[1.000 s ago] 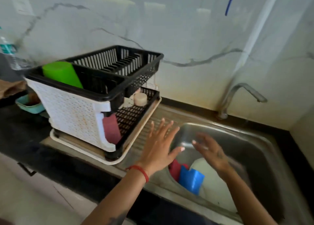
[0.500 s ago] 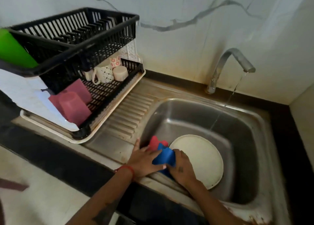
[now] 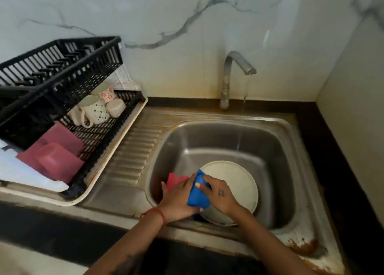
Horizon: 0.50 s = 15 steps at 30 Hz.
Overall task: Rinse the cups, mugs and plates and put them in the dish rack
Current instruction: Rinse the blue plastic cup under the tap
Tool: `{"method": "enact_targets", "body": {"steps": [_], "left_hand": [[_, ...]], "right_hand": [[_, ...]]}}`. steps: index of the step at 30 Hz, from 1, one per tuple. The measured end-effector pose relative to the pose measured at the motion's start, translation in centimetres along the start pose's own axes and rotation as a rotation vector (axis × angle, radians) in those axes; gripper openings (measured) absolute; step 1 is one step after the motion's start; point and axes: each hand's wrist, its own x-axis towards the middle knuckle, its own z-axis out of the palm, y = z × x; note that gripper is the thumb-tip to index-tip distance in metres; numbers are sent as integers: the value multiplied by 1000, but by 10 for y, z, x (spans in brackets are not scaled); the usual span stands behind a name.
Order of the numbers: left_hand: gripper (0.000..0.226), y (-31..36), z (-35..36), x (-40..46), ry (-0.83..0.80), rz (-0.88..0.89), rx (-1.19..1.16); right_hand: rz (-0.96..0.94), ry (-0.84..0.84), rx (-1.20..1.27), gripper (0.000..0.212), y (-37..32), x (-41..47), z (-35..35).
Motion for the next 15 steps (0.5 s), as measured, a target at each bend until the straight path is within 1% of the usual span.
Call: {"method": "enact_targets", "body": {"steps": [1,3,4,5,7,9,12,15], "left_hand": [[102,11,-1,8,40,41,-98],[101,34,-6,23,70,70,-439],[100,44,-10,29,84,64,-569],[100,53,-16,39,119,62,-640],[105,65,-30,59,204,71,-614],[108,78,-51,78,246,82,-550],[105,96,-82,102,294,87,-471],[98,115,-107,123,407,121,-435]], "right_hand": [[-20,6,7,23,-2,0,-12],[-68,18,-20,33,-7,1,-37],[-87,27,-47,36,-10,1,-49],[-101,37,-65,37,-12,1,-63],[-133,51,-99,30,-17,5,-86],[-170,92,-150,25,-22,12,-109],[-206,121,-249,25,-31,30,-138],[-224,135,-359,32,-37,49,-165]]}}
